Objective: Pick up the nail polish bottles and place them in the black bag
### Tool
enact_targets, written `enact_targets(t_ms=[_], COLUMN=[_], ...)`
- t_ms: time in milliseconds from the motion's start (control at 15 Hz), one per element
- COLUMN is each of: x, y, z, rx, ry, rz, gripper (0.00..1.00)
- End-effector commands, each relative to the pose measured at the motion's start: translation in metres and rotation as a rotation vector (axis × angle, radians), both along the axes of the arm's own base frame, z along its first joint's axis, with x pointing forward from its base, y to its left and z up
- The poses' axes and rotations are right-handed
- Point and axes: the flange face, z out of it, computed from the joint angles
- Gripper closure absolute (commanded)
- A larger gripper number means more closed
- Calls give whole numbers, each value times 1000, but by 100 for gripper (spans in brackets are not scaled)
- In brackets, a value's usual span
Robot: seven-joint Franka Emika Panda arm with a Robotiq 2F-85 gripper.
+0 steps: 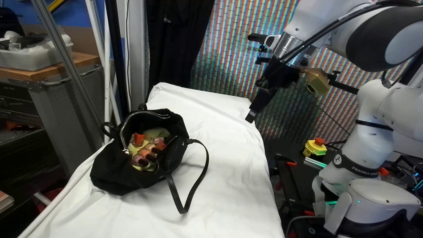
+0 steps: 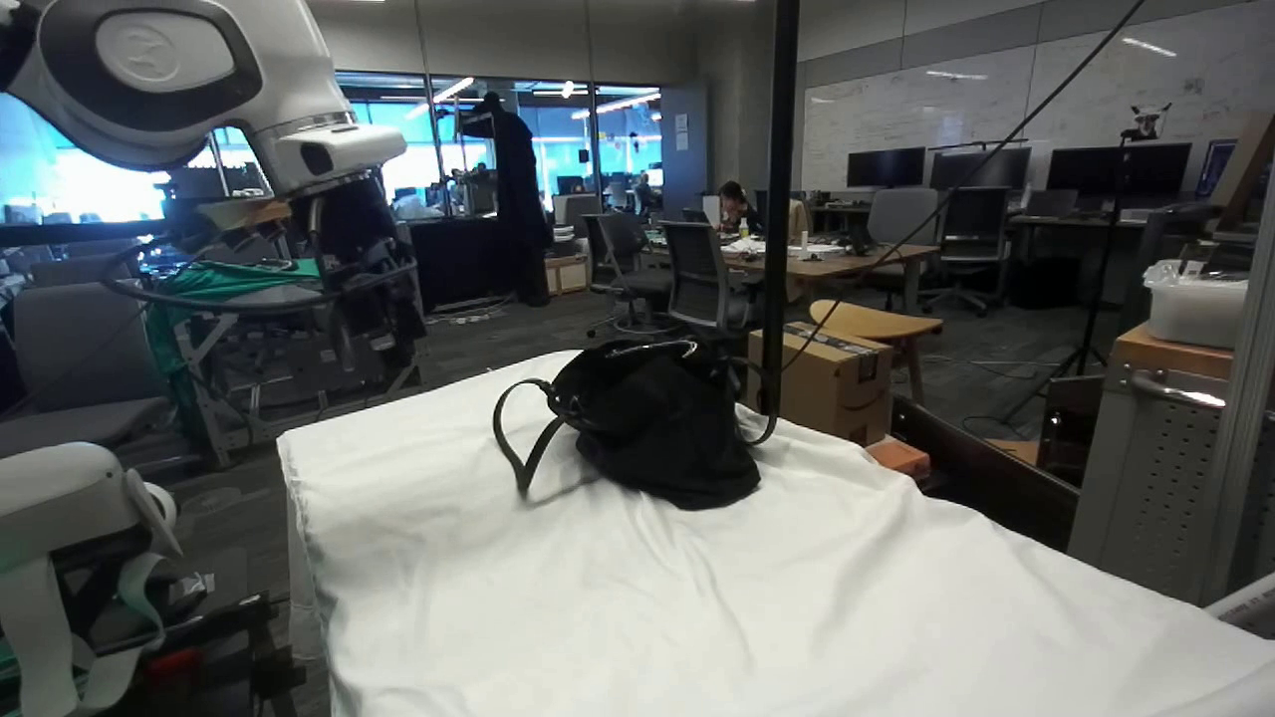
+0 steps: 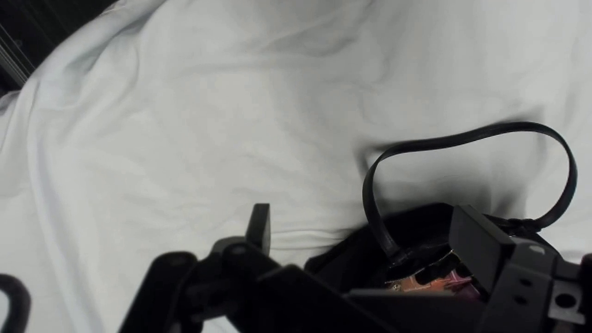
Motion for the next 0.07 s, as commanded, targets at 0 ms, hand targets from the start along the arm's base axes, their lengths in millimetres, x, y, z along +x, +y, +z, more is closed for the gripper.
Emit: enact_targets(t_ms=[0], x=[-2], y=[-1], z=[0], rx=[-1], ry=[-4], rz=[1], gripper=[0])
